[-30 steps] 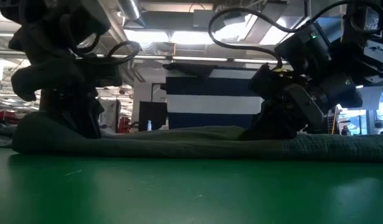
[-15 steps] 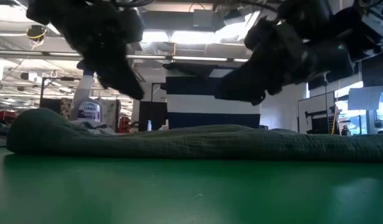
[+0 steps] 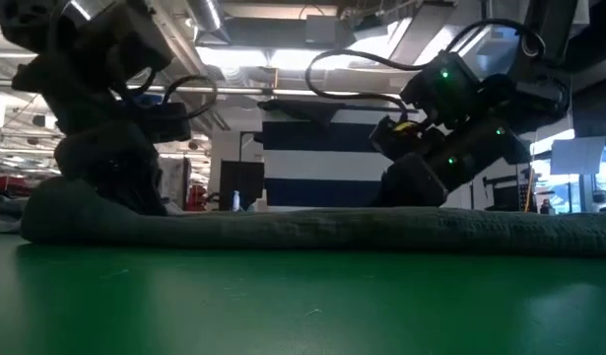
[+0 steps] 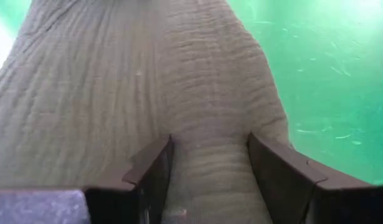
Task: Fold Laundry from Bin
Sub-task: Fold the green shirt
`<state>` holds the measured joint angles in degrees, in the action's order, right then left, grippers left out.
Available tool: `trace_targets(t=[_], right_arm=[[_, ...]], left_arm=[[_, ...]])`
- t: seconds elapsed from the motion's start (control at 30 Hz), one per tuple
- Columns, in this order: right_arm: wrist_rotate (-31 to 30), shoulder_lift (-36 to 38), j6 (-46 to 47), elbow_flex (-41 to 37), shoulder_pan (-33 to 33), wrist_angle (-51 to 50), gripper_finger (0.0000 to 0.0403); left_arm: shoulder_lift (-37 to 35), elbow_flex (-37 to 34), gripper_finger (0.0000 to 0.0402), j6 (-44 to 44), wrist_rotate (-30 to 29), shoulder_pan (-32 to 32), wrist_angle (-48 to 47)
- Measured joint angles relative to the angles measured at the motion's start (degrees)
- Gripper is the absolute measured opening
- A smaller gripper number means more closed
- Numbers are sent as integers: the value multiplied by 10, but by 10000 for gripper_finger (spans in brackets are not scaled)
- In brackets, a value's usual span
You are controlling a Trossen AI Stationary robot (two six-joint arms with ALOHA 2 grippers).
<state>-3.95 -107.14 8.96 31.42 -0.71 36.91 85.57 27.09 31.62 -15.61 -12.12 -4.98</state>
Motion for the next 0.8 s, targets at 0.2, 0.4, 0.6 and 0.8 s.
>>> trace_targets(t=[0.2, 0.4, 0.6, 0.8], right_arm=[[40, 75, 45, 20, 0, -58, 217], [115, 231, 73, 73, -3, -229, 217], [157, 365, 120, 106, -51, -447, 217], [155, 414, 223, 106, -158, -617, 217]], left_arm=[[-40, 24, 87, -31, 34, 1, -50], [-117, 118, 87, -26, 40, 9, -83], [-109, 168, 87, -49, 25, 0, 12], [-8, 159, 87, -52, 37, -1, 49]])
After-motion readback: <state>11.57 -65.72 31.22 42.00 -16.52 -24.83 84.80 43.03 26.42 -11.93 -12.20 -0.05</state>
